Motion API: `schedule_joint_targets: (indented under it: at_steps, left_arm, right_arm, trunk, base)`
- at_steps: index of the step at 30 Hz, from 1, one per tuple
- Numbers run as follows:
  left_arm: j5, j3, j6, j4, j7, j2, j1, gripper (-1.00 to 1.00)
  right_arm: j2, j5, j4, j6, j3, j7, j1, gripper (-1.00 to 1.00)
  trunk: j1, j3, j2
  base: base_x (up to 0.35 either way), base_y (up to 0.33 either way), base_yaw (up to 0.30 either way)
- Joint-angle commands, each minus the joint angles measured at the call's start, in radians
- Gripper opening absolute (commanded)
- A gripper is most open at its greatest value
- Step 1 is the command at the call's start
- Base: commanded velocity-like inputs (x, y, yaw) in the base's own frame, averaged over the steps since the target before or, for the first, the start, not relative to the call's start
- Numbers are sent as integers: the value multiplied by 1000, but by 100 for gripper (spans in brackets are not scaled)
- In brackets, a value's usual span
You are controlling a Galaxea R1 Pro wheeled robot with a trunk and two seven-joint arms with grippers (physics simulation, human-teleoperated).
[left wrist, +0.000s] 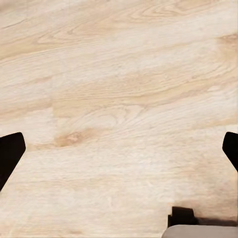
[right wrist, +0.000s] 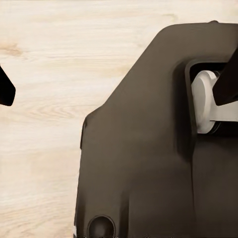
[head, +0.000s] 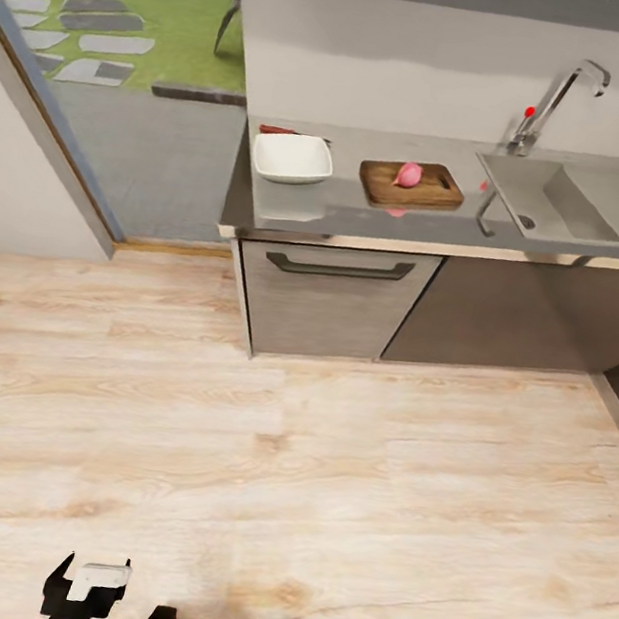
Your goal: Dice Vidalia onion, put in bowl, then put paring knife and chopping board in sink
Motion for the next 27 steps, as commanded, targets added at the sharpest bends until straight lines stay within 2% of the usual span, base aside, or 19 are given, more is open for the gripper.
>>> schedule_joint_targets:
  at_steps: [1,15,27]
  left_arm:
    - [-4,-8,-3,3,9,-1,-1,100]
    - [-4,-8,-3,3,9,0,-1,100]
    - [-4,-8,-2,3,8,-1,-1,100]
  right_arm:
    - [0,2,1,-3,5,-6,0,100]
    - [0,2,1,-3,5,-6,0,100]
    - [0,4,1,-4,5,-7,0,100]
  trunk:
    - [1,0,-1]
    - [1,14,-1]
    - [1,16,-1]
  base:
    - [106,270,-231]
    - [106,270,-217]
    - [80,275,-22]
